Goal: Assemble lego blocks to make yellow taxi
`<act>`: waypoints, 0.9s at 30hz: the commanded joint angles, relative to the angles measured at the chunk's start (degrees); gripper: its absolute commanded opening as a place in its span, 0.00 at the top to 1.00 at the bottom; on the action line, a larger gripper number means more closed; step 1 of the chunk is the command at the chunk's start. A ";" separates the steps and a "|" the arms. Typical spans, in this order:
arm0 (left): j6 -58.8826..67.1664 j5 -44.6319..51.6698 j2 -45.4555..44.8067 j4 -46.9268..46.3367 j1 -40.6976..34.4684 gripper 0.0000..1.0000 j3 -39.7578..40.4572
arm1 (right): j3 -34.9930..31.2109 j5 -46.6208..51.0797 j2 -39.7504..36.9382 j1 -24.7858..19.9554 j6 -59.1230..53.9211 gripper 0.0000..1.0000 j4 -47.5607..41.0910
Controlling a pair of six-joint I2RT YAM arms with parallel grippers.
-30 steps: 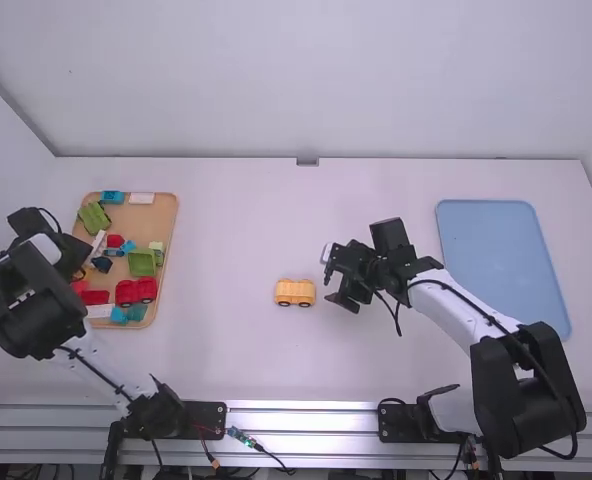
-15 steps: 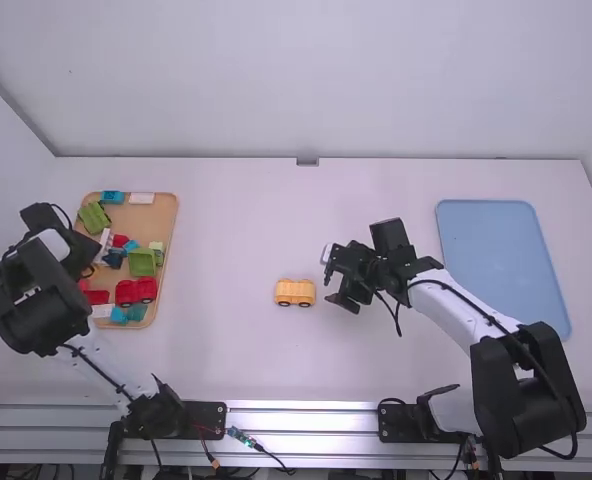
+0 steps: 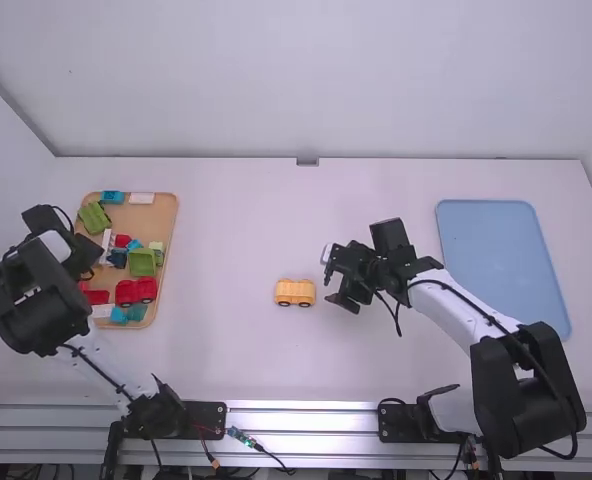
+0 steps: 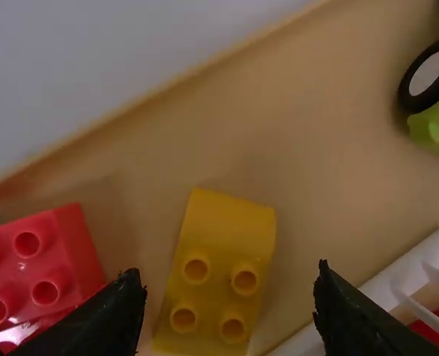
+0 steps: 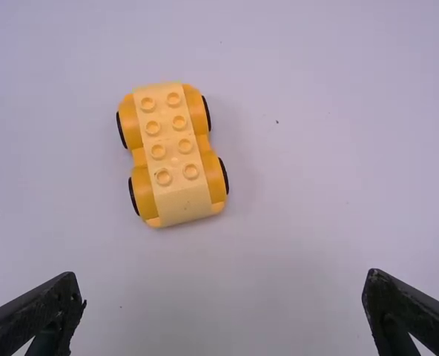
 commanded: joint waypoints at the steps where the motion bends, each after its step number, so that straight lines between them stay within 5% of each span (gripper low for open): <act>1: 1.11 -0.17 0.50 1.09 -0.22 0.42 -2.67 | -0.24 -0.28 -0.98 -0.07 0.04 0.00 -0.26; 10: 1.16 -0.24 0.50 2.08 -0.26 0.46 -3.43 | -0.24 -0.28 -0.98 -0.07 0.04 0.00 -0.24; 21: 1.14 -0.20 0.50 2.51 -0.31 0.69 -3.45 | -0.24 -0.28 -0.98 -0.07 0.04 0.00 -0.26; 27: 0.87 -0.11 0.50 3.06 -0.31 0.74 -3.45 | -0.24 -0.28 -0.98 -0.07 0.04 0.00 -0.28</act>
